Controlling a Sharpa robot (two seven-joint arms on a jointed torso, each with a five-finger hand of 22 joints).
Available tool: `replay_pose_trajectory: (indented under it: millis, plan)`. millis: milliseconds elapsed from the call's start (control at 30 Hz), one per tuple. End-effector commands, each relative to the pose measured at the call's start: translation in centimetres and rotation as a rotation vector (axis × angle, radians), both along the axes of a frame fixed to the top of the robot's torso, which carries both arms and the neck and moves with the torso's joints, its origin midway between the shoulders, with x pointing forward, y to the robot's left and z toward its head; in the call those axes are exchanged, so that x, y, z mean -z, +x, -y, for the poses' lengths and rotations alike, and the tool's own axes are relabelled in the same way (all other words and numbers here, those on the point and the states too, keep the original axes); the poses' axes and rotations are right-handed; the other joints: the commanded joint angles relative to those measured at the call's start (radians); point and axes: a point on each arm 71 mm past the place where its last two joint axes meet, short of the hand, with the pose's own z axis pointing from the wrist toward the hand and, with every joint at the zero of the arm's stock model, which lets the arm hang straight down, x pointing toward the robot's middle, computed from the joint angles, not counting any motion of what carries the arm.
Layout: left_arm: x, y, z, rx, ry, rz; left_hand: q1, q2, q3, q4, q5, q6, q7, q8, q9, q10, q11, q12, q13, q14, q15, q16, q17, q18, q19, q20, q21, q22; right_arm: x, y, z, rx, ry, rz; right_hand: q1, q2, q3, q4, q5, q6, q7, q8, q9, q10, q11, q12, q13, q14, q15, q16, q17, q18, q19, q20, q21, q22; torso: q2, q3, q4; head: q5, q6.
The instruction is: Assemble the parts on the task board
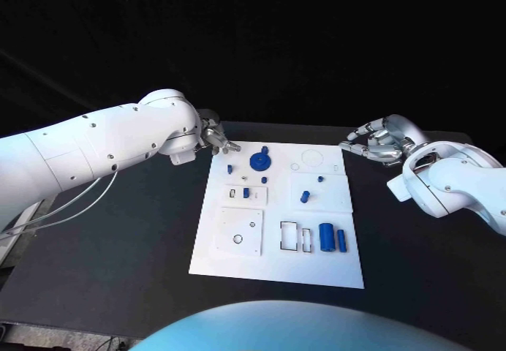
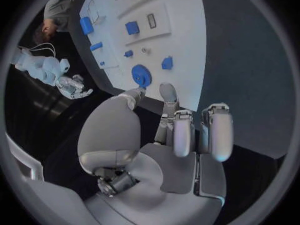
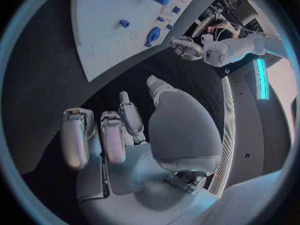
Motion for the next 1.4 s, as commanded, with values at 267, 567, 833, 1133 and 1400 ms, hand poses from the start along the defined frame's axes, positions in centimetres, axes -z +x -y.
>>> replay_pose_trajectory:
  millis: [267, 567, 833, 1133, 1400]
  plan:
    - [0.9, 0.5, 0.3, 0.04, 0.058, -0.05, -0.004, 0.016, -0.007, 0.001, -0.006, 0.01, 0.0, 0.008, -0.003, 0.005, -0.001, 0.006, 0.003, 0.1, 0.007, 0.005, 0.239, 0.013, 0.038, 0.005, -0.001, 0.203, 0.1, 0.0, -0.1, -0.01, -0.001, 0.0, -0.008, 0.005, -0.006, -0.002, 0.005, -0.002, -0.002, 0.006, 0.001, -0.008, -0.002, -0.003, -0.001, 0.096, -0.001, -0.005, 0.232, 0.012, 0.024, 0.0, -0.004, 0.192, 0.0, 0.0, -0.0005, 0.006, 0.0]
    - [1.3, 0.4, 0.5, 0.077, 0.072, -0.104, 0.018, 0.028, -0.003, -0.002, 0.004, 0.018, -0.004, 0.013, -0.007, 0.005, -0.003, 0.01, 0.003, 0.101, 0.005, 0.009, 0.245, 0.014, 0.038, 0.004, -0.002, 0.203, 0.1, 0.0, -0.1, -0.008, -0.003, -0.003, -0.007, 0.007, -0.005, -0.002, 0.008, -0.002, -0.002, 0.006, 0.002, -0.009, -0.002, -0.004, -0.003, 0.096, -0.001, -0.006, 0.231, 0.012, 0.023, 0.0, -0.006, 0.191, 0.0, 0.0006, 0.0004, 0.011, -0.001]
    - [1.6, 0.4, 0.6, 0.082, 0.064, -0.129, 0.023, 0.033, -0.007, 0.0, 0.029, 0.034, -0.008, 0.022, -0.01, 0.016, -0.005, 0.034, 0.019, 0.102, 0.004, 0.01, 0.246, 0.013, 0.038, 0.003, -0.002, 0.204, 0.1, 0.0, -0.1, -0.007, -0.003, -0.003, -0.007, 0.007, -0.005, -0.002, 0.008, -0.002, -0.002, 0.006, 0.002, -0.009, -0.002, -0.004, -0.003, 0.096, -0.001, -0.006, 0.231, 0.012, 0.023, 0.0, -0.006, 0.191, -0.001, 0.0015, -0.0004, 0.01, -0.001]
    - [1.9, 0.3, 0.7, 0.086, 0.06, -0.144, 0.024, 0.037, -0.009, -0.001, 0.03, 0.044, -0.011, 0.028, -0.009, 0.019, -0.007, 0.04, 0.022, 0.102, 0.002, 0.012, 0.248, 0.013, 0.039, 0.002, -0.002, 0.205, 0.1, 0.0, -0.1, -0.007, -0.003, -0.002, -0.007, 0.007, -0.005, -0.002, 0.008, -0.002, -0.002, 0.006, 0.002, -0.009, -0.002, -0.004, -0.003, 0.096, -0.001, -0.006, 0.231, 0.012, 0.023, 0.0, -0.006, 0.191, -0.001, 0.001, -0.0001, 0.01, -0.001]
    - [2.0, 0.3, 0.8, 0.087, 0.057, -0.147, 0.031, 0.041, -0.008, -0.002, 0.033, 0.051, -0.014, 0.033, -0.009, 0.022, -0.009, 0.044, 0.025, 0.103, 0.001, 0.013, 0.251, 0.013, 0.04, 0.0, 0.0, 0.206, 0.2, 0.1, -0.2, -0.008, -0.002, -0.002, -0.007, 0.008, -0.005, -0.002, 0.01, -0.002, -0.002, 0.007, 0.002, -0.009, -0.002, -0.003, -0.002, 0.096, -0.002, -0.006, 0.231, 0.012, 0.024, 0.0, -0.005, 0.192, 0.0, 0.0008, -0.0004, 0.011, -0.001]
